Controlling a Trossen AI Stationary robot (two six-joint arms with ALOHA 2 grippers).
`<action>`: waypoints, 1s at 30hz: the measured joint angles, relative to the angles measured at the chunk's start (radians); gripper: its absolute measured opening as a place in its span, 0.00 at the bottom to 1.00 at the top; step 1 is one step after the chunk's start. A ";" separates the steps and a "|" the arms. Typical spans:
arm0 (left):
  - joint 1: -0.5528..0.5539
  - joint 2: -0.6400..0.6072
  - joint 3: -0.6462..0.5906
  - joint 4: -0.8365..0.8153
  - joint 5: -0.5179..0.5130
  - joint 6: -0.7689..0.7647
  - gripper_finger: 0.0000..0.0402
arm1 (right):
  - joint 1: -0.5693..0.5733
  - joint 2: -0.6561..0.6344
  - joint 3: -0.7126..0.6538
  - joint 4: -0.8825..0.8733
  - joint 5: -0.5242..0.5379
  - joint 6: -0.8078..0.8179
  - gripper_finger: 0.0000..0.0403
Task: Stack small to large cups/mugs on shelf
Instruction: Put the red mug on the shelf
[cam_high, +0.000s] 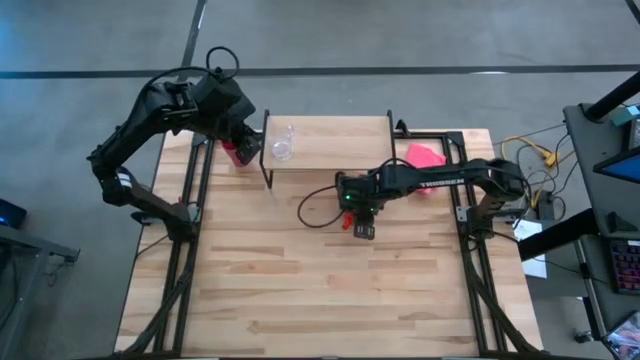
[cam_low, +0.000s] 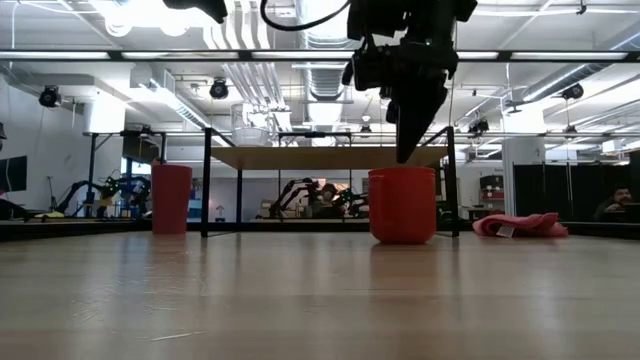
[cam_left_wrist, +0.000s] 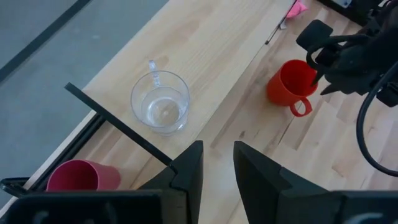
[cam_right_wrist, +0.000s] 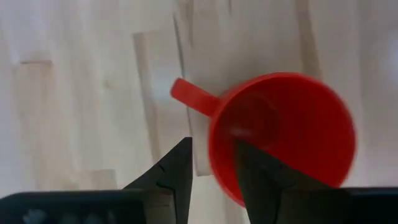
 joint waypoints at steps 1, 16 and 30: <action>0.000 0.000 0.000 0.000 0.000 0.000 0.19 | -0.001 -0.001 0.000 0.000 0.004 -0.004 0.27; -0.001 0.002 -0.002 0.003 0.000 0.000 0.19 | 0.000 0.040 -0.026 -0.007 0.017 0.002 0.29; 0.000 0.002 -0.002 0.004 0.000 -0.001 0.19 | 0.000 0.073 -0.013 -0.004 0.036 0.002 0.03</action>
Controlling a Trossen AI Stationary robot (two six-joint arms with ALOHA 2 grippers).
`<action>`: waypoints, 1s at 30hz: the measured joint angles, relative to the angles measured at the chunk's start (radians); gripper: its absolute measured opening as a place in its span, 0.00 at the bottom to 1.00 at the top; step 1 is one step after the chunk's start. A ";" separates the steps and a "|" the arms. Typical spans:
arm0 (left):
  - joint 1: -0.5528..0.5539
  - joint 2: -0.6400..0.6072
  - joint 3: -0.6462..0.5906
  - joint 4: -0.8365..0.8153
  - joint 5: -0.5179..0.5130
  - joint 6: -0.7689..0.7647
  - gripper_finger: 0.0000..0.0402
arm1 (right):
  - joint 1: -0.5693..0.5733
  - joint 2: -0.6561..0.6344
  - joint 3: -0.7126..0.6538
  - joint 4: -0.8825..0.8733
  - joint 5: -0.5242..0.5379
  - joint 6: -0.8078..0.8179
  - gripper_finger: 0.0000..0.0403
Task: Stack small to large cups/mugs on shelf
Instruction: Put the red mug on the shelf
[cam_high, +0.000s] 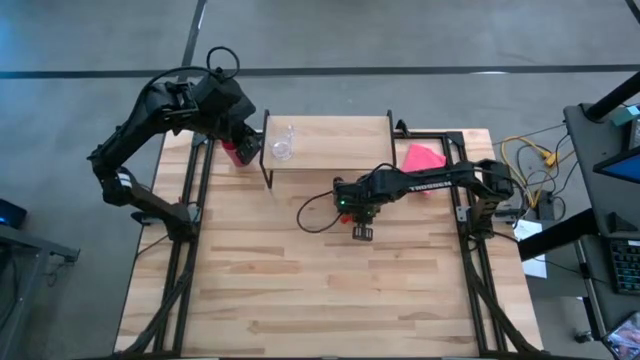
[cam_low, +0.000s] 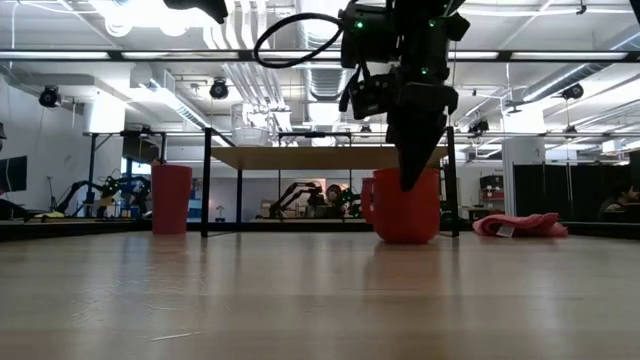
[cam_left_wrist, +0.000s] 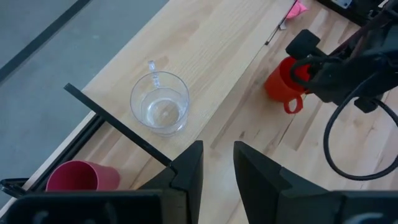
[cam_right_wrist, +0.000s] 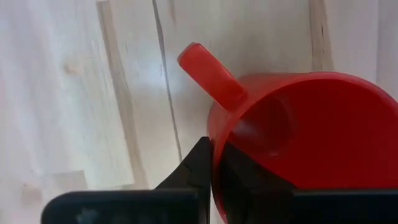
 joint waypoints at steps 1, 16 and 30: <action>0.000 0.000 0.000 0.000 0.000 0.000 0.19 | 0.003 -0.006 0.018 -0.023 -0.008 0.011 0.03; 0.000 0.000 0.000 0.001 0.000 0.000 0.19 | 0.029 -0.075 0.604 -0.288 0.022 -0.021 0.02; 0.000 0.001 0.000 0.016 0.000 -0.009 0.19 | -0.105 0.069 0.885 -0.348 0.165 -0.119 0.02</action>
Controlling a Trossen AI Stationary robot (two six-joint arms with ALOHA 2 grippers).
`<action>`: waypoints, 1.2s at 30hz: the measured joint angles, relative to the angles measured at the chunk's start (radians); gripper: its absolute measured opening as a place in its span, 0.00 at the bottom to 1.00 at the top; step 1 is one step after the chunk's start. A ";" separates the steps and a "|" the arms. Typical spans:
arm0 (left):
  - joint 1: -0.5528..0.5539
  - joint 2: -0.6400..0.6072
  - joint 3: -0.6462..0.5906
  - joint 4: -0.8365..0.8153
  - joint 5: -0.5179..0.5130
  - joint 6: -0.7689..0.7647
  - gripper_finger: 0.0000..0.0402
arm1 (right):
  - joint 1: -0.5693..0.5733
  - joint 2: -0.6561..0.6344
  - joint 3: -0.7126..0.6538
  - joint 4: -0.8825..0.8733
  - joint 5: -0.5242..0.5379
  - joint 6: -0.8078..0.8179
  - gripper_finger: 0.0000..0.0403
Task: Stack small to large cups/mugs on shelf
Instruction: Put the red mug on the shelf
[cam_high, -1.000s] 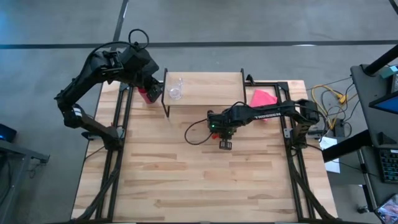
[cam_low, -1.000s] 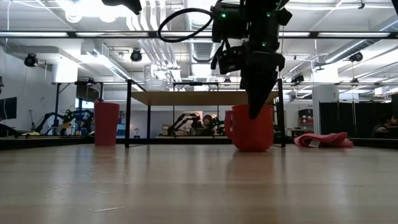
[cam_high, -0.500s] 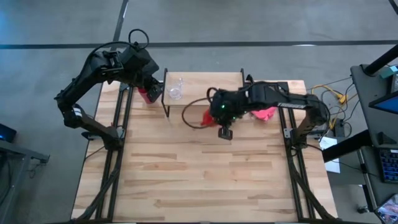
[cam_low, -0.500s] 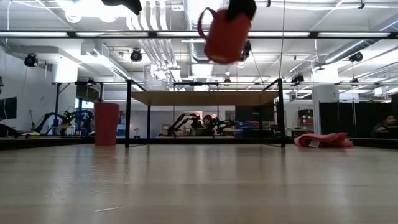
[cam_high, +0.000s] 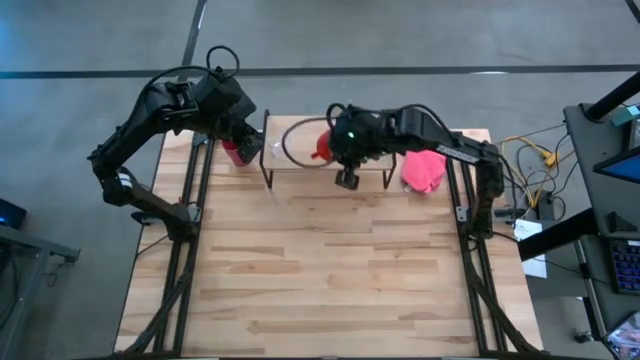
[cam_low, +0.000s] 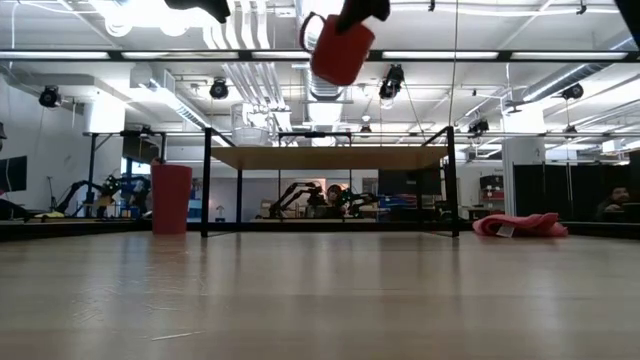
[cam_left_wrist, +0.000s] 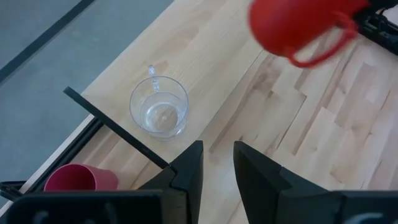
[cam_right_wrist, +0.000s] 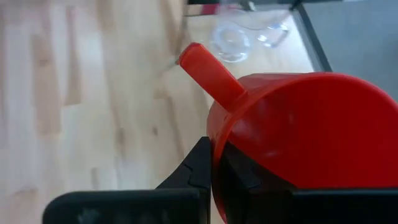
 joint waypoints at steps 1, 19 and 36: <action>0.000 0.000 0.000 0.001 0.000 0.000 0.19 | -0.013 0.015 0.010 -0.001 -0.001 -0.001 0.02; -0.001 0.000 -0.002 -0.009 0.000 0.005 0.19 | -0.121 0.246 0.123 0.037 -0.060 -0.030 0.02; 0.000 0.000 -0.002 -0.009 0.000 0.054 0.19 | -0.158 0.250 0.123 -0.035 -0.060 -0.030 0.02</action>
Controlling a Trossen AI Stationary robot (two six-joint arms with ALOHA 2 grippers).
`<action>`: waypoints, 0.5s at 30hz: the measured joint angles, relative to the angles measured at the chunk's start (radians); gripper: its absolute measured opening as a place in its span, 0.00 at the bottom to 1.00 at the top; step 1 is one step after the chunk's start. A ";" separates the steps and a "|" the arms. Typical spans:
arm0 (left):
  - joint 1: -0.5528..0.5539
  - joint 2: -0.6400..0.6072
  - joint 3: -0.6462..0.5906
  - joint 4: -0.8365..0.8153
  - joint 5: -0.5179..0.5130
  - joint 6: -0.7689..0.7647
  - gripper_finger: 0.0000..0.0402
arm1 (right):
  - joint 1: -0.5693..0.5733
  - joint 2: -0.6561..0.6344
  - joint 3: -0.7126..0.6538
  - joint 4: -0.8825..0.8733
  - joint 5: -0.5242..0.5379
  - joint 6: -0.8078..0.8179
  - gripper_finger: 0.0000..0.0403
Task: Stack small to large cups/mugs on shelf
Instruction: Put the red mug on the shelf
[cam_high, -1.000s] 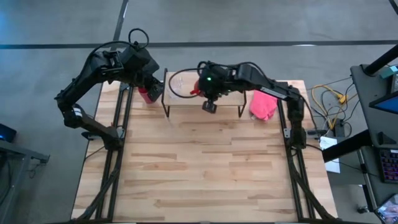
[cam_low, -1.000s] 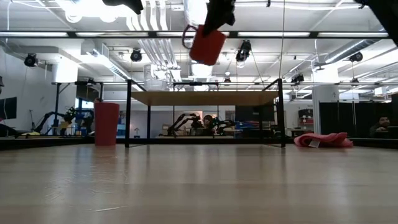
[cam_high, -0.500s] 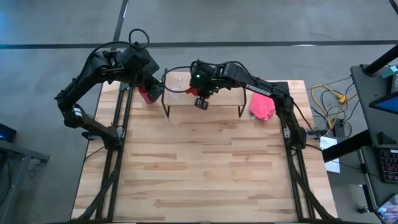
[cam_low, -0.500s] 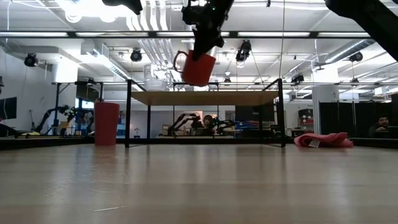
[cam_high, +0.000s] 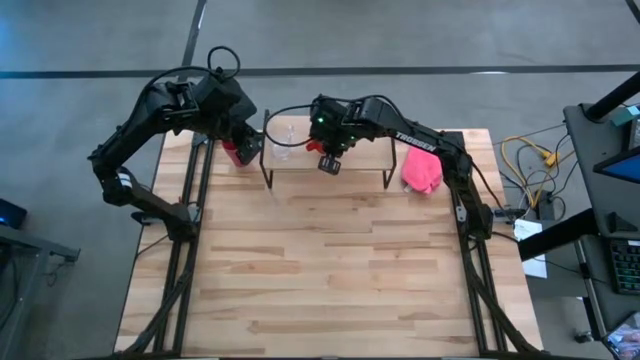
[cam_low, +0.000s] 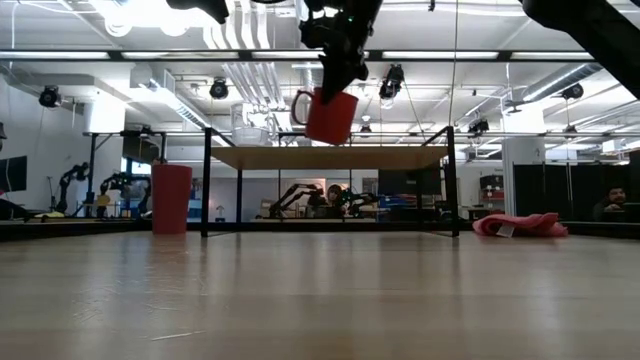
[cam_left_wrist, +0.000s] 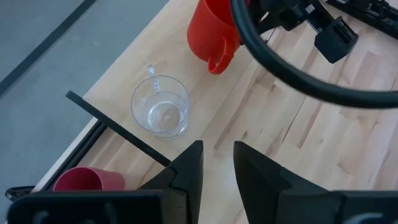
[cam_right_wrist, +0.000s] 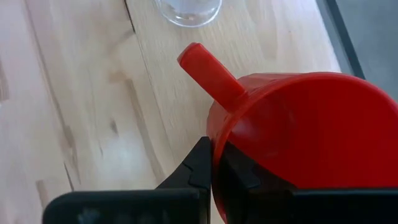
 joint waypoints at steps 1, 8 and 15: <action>0.000 0.000 0.000 0.000 0.000 0.003 0.19 | -0.002 0.000 0.000 0.000 0.000 0.000 0.02; 0.000 0.000 -0.002 0.000 0.000 0.036 0.19 | -0.015 0.000 0.000 -0.009 -0.049 -0.023 0.02; 0.000 0.001 -0.002 0.000 0.000 0.032 0.19 | -0.016 0.000 0.000 -0.018 -0.048 -0.060 0.03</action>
